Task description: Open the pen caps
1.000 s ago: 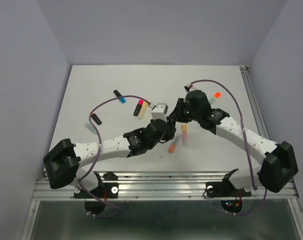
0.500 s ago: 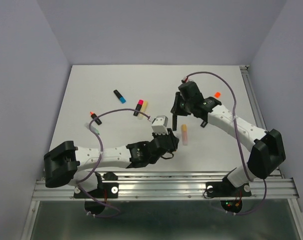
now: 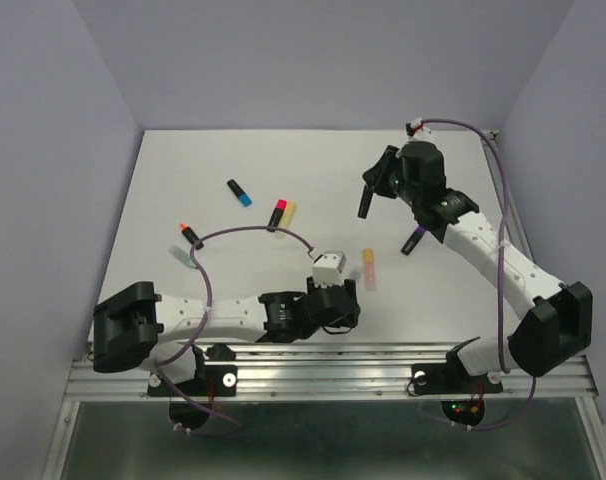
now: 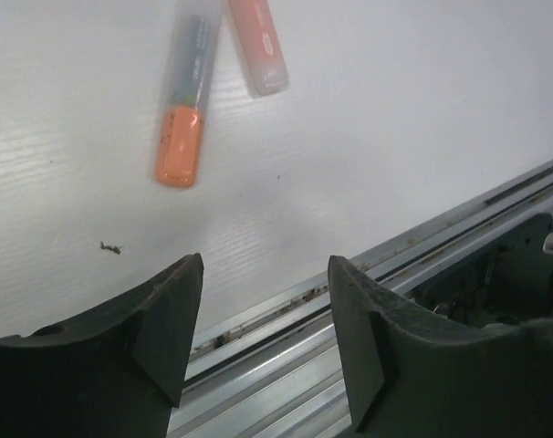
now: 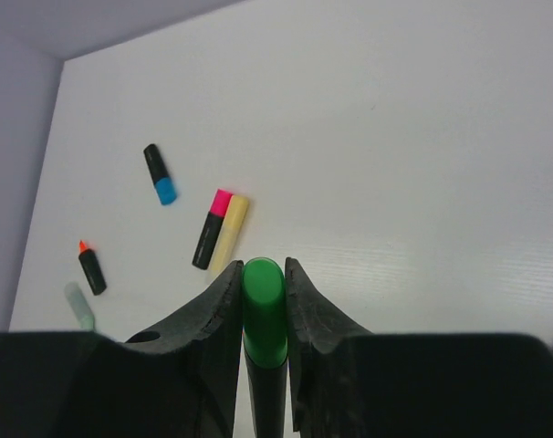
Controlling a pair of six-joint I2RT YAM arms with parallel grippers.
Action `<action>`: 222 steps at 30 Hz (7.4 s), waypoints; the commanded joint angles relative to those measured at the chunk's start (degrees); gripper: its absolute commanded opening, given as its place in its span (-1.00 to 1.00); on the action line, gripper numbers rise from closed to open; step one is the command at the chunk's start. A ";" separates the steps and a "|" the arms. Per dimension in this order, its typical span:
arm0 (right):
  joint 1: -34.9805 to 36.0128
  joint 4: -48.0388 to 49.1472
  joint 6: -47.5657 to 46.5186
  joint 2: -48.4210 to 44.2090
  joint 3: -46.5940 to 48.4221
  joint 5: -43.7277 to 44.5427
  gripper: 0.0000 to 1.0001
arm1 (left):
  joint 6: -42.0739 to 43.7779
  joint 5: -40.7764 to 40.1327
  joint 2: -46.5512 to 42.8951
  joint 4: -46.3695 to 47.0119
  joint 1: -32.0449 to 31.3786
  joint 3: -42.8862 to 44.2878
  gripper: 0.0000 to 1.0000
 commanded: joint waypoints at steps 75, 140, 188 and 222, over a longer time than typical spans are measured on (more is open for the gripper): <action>1.56 35.47 19.71 -18.81 -24.12 -31.54 -0.99 | 13.99 33.72 -22.15 43.83 17.22 -10.82 -1.00; -15.85 -6.20 0.11 34.37 11.57 19.64 -0.68 | 14.95 -3.55 10.10 -15.75 58.26 10.45 -0.99; -15.76 -10.51 -0.24 -28.21 -24.02 15.16 1.00 | 18.55 -5.32 21.54 -25.95 67.23 26.36 0.16; -15.76 -7.78 -0.68 -27.69 -27.98 15.69 1.00 | 18.38 6.03 52.81 -39.30 67.14 74.78 0.98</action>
